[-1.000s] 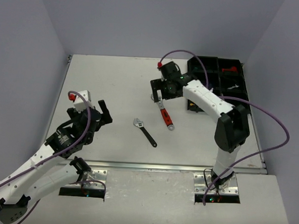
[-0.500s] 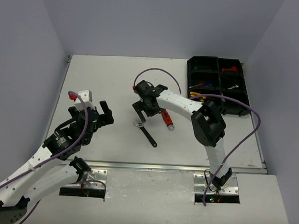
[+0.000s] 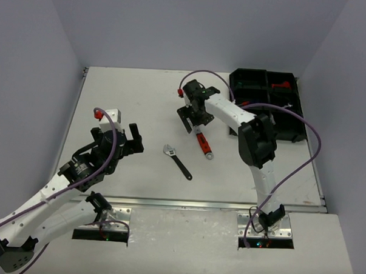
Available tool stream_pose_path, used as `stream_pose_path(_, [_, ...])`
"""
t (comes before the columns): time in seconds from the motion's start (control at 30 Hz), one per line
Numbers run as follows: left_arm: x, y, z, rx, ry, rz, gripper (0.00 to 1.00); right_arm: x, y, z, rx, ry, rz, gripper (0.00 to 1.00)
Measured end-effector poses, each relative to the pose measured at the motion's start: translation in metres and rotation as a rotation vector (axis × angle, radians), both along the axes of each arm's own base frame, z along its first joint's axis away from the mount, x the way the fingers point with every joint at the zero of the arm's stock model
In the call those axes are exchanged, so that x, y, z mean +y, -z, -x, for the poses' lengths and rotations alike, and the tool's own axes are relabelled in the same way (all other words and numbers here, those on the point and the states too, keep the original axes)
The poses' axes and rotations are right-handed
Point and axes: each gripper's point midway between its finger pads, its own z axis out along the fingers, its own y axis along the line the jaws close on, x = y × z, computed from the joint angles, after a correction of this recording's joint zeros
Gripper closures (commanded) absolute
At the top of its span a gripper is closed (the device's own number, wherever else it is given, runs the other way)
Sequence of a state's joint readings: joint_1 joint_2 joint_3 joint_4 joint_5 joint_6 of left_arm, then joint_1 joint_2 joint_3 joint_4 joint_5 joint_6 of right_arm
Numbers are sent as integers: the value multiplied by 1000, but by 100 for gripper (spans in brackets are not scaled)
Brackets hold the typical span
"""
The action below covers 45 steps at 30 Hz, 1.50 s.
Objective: Sort the tools into containers
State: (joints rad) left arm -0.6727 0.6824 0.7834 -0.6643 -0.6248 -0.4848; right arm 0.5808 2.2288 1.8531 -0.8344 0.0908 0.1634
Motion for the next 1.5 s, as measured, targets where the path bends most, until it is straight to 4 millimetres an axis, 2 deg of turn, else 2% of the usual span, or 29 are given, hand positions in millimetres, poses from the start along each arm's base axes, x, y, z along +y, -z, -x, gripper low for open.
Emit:
stream_pose_path(0.13, [-3, 3, -2, 12, 14, -11, 0, -1, -8, -6, 0, -13, -20, 26])
stream_pose_path(0.33, [-6, 5, -2, 21, 26, -13, 0, 15, -9, -25, -10, -48, -49, 33])
stream_pose_path(0.43, [-6, 5, -2, 23, 29, -11, 0, 16, 4, -36, -1, -48, -42, 35])
stream_pose_path(0.67, [-9, 7, -2, 29, 41, -13, 0, -3, 43, -33, 91, -20, 3, 41])
stream_pose_path(0.8, [-9, 7, -2, 33, 49, -17, 0, -8, 49, -33, 101, -11, 16, 52])
stream_pose_path(1.03, [-10, 6, -2, 29, 55, -18, 0, -9, 51, -30, 122, 4, 16, 64])
stream_pose_path(1.17, [-11, 7, -2, 30, 58, -18, 0, -8, 51, -28, 133, 26, 11, 94])
stream_pose_path(1.2, [-11, 7, -2, 30, 59, -18, 0, -8, 51, -28, 136, 33, 10, 98])
stream_pose_path(1.5, [-12, 3, 0, 18, 71, -2, 0, -8, 49, -25, 141, 66, 2, 100])
